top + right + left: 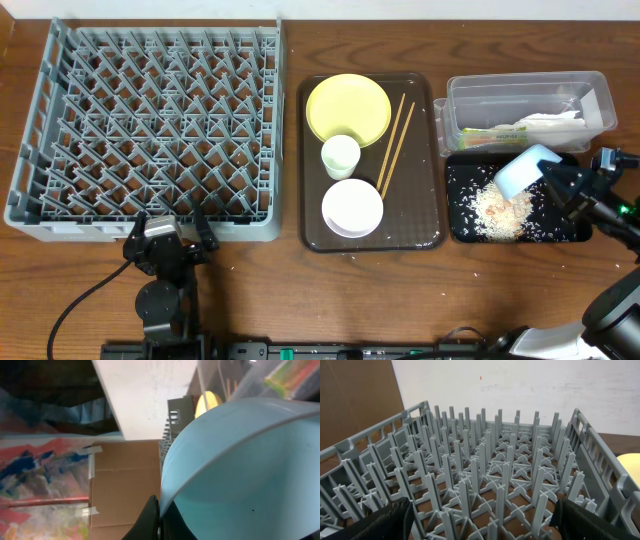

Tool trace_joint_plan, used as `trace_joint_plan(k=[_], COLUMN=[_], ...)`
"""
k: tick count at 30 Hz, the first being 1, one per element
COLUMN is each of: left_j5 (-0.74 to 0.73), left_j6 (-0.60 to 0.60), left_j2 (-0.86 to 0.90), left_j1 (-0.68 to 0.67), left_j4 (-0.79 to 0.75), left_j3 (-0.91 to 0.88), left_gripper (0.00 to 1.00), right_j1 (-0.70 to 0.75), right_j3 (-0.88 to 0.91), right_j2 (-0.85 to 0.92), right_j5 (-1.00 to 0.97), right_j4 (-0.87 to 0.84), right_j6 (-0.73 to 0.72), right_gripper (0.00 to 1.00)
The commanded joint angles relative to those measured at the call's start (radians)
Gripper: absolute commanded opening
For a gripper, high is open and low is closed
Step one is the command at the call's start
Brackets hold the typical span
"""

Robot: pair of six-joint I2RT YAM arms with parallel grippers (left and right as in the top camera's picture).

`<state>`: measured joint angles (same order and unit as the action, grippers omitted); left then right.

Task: Sort waste into correct bins and load items into the dishwasher
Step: 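Carry the blue bowl right and tip the rice onto the black tray, then return the blue bowl to the brown tray and release it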

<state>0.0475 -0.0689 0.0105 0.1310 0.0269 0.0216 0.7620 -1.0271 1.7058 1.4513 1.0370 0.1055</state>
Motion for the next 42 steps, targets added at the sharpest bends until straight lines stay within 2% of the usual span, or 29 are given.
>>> trace_joint_plan(k=[1,5,11,16,21,32,38,42], left_j5=[0.013,0.013,0.013,0.013,0.013,0.013,0.013,0.013], left_j6=[-0.010,-0.010,-0.010,-0.010,-0.010,-0.010,-0.010,-0.010], left_j2=[-0.006,-0.006,-0.006,-0.006,-0.006,-0.006,-0.006,-0.006], left_j1=[0.006,0.006,0.006,0.006,0.006,0.006,0.006,0.006], left_j4=[0.042,0.042,0.042,0.042,0.042,0.042,0.043,0.042], left_j3=[-0.018,-0.018,-0.018,-0.018,-0.018,-0.018,-0.018,-0.018], left_gripper=[0.92,0.92,0.92,0.92,0.92,0.92,0.92,0.92], right_j1=[0.001,-0.036,-0.126,-0.266,-0.487,-1.059,-1.234,-1.290], right_j3=[0.001,0.000,-0.064,-0.193,-0.322,-0.358,-0.358,-0.358], right_j2=[-0.017,-0.055,-0.179,-0.288,-0.341,-0.259,-0.132,-0.049], right_j5=[-0.002,-0.005,-0.148,-0.380,-0.656,-1.254,-1.424,-1.440], right_j4=[0.023,0.055,0.054,0.051,0.051,0.053,0.094,0.105], right_j6=[0.041,0.091,0.040,-0.063,-0.148,-0.302,-0.389,-0.435], right_gripper=[0.01,0.01,0.01,0.01,0.01,0.01,0.01,0.01])
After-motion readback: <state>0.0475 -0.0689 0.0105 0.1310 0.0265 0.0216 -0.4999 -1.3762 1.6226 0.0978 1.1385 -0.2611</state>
